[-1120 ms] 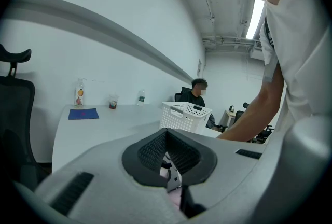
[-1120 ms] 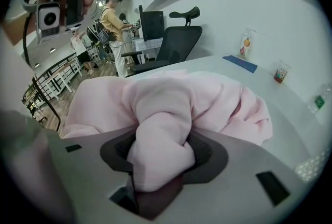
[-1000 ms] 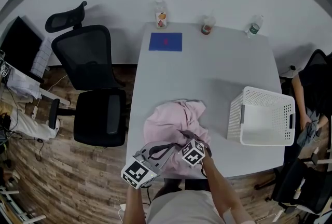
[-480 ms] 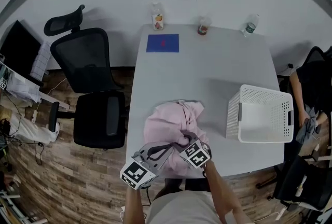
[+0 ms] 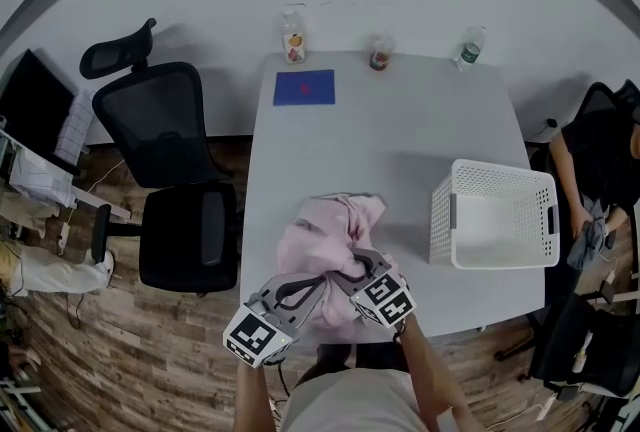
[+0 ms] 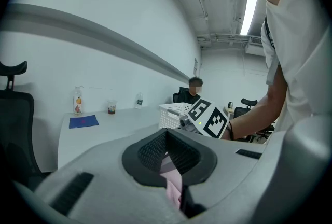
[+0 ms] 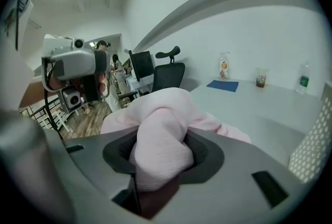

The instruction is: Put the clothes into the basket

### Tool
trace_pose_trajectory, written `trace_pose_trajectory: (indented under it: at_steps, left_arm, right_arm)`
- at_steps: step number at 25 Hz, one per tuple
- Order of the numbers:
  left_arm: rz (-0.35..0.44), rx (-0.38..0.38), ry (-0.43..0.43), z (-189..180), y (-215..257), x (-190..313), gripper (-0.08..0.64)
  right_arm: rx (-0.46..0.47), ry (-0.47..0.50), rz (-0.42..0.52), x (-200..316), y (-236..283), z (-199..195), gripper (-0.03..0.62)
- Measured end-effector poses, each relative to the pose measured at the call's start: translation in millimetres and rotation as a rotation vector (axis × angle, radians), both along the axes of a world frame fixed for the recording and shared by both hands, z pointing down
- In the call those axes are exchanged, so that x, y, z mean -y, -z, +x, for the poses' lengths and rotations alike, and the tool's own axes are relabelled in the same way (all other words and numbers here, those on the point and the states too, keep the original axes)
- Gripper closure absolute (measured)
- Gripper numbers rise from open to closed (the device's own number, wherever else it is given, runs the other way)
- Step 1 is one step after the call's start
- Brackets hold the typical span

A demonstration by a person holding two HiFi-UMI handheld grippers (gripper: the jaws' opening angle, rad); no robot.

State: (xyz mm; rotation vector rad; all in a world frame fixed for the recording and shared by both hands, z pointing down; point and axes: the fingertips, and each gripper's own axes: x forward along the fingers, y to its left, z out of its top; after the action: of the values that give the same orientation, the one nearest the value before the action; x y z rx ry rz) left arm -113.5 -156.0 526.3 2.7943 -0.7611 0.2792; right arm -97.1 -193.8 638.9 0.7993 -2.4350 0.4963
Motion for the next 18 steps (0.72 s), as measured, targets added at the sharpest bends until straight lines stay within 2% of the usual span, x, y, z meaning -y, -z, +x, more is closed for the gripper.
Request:
trace_pose_trajectory:
  at_steps: [3,7,13,18]
  left_arm:
    - [0.043,0.009,-0.010,-1.8,8.0,-0.8,0.558]
    - [0.046,-0.002,0.007,-1.8,25.8,1.8,0.558]
    - [0.118,-0.003,-0.006,2.8,54.3,8.9,0.558]
    - [0.175,-0.014,-0.026,8.2,78.3,11.6,0.558]
  right_arm:
    - [0.042,-0.017,0.029,4.2,23.3,3.3,0.414]
    - [0.085,-0.037,0.077,12.6,56.7,9.1,0.414]
    - [0.169,-0.067,0.153,26.8,115.1,19.1,0.414]
    - [0.203,-0.092,0.234,34.8,160.9,30.1,0.414]
